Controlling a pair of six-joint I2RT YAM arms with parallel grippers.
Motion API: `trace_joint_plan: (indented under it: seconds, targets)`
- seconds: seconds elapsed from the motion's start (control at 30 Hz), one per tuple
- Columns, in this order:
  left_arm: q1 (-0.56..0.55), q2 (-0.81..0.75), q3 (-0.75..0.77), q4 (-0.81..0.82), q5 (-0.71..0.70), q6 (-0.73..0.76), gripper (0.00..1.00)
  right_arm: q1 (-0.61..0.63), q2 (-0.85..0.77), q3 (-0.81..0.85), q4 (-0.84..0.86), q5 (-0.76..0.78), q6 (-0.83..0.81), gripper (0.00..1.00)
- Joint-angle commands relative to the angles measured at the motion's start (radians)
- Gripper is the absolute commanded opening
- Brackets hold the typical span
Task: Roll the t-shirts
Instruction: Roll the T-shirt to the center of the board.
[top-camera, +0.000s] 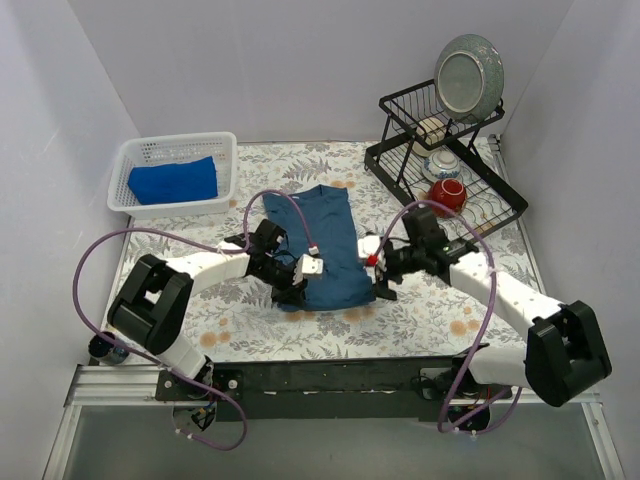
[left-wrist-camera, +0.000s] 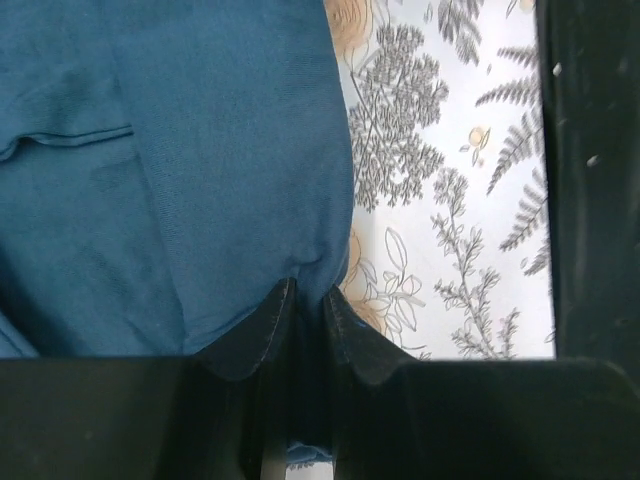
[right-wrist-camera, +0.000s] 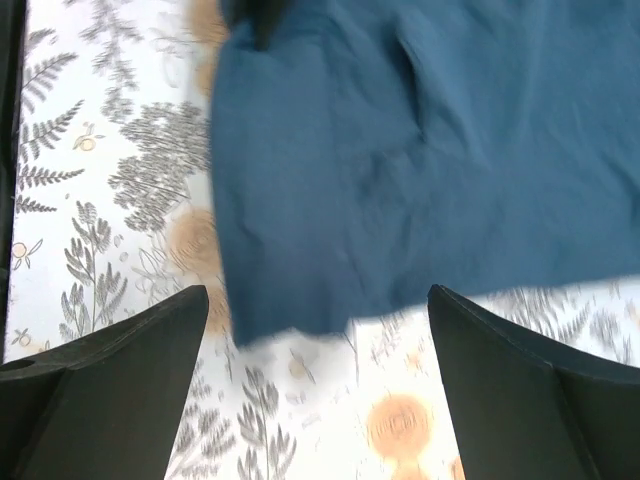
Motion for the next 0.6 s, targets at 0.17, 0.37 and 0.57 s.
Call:
trace_joint_plan:
  seconds: [0.17, 0.37, 0.57]
  targets:
    - [0.096, 0.077, 0.138, -0.152, 0.232, -0.133, 0.06, 0.241, -0.003, -0.164, 0.369, 0.171, -0.024, 0.98]
    - [0.135, 0.083, 0.141, -0.157, 0.259, -0.141, 0.06, 0.305, 0.041, -0.216, 0.467, 0.213, -0.021, 0.98]
    - [0.152, 0.085, 0.141, -0.157, 0.280, -0.149, 0.08, 0.318, 0.159, -0.226, 0.641, 0.309, 0.049, 0.77]
